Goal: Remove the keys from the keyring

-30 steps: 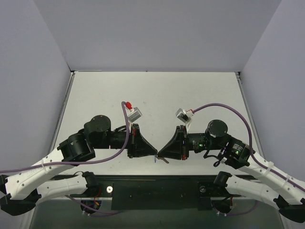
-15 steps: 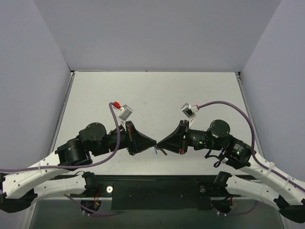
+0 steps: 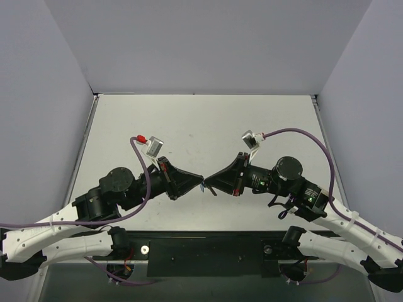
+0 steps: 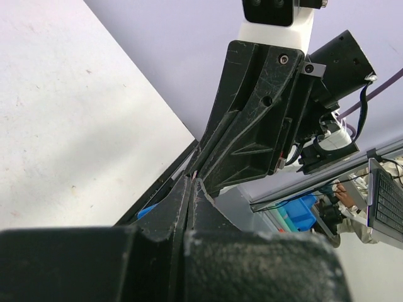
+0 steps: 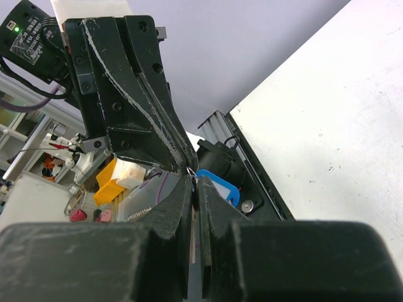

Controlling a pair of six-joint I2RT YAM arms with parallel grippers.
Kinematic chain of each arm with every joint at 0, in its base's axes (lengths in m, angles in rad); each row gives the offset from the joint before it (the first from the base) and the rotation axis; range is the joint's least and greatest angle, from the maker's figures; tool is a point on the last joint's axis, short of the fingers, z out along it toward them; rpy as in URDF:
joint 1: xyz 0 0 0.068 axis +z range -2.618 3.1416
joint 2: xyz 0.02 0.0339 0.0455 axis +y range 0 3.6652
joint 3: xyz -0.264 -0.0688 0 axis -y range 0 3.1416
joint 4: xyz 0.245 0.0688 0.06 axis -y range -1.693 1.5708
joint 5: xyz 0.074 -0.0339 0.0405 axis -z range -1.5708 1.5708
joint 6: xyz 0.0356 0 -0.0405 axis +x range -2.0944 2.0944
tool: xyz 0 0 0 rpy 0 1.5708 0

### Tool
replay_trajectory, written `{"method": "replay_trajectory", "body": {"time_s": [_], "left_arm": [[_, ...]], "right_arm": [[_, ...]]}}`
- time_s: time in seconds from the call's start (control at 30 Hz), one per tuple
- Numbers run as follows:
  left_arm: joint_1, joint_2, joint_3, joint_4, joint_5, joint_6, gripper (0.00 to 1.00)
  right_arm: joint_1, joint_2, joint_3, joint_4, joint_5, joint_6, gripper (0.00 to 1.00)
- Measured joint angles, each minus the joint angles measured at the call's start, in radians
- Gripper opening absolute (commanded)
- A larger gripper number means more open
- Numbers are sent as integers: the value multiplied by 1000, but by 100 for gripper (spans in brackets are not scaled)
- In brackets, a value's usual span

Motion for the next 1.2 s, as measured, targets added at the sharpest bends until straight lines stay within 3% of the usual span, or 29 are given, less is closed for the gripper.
{"method": "replay_trajectory", "body": {"time_s": [0.33, 0.53, 0.57, 0.67, 0.7, 0.73, 0.97, 1.2], "left_arm": [[-4, 41, 96, -122, 19, 45, 2], [-8, 101, 219, -260, 101, 101, 26], [-8, 113, 241, -286, 116, 111, 40], [-10, 148, 307, -334, 162, 135, 60], [-14, 161, 328, -346, 175, 141, 72], [-16, 170, 343, -356, 184, 143, 76], [-21, 77, 324, -321, 166, 138, 76], [-21, -114, 131, -129, 126, 121, 63]], "right_arm": [[14, 8, 16, -20, -11, -26, 0], [32, 7, 58, -85, -61, -69, 0], [37, 7, 66, -98, -72, -78, 0], [51, 5, 87, -133, -96, -104, 0], [53, 5, 92, -142, -100, -110, 0], [55, 6, 92, -153, -101, -117, 0], [57, -29, 92, -207, -65, -140, 0], [57, -54, 83, -132, -72, -105, 0]]}}
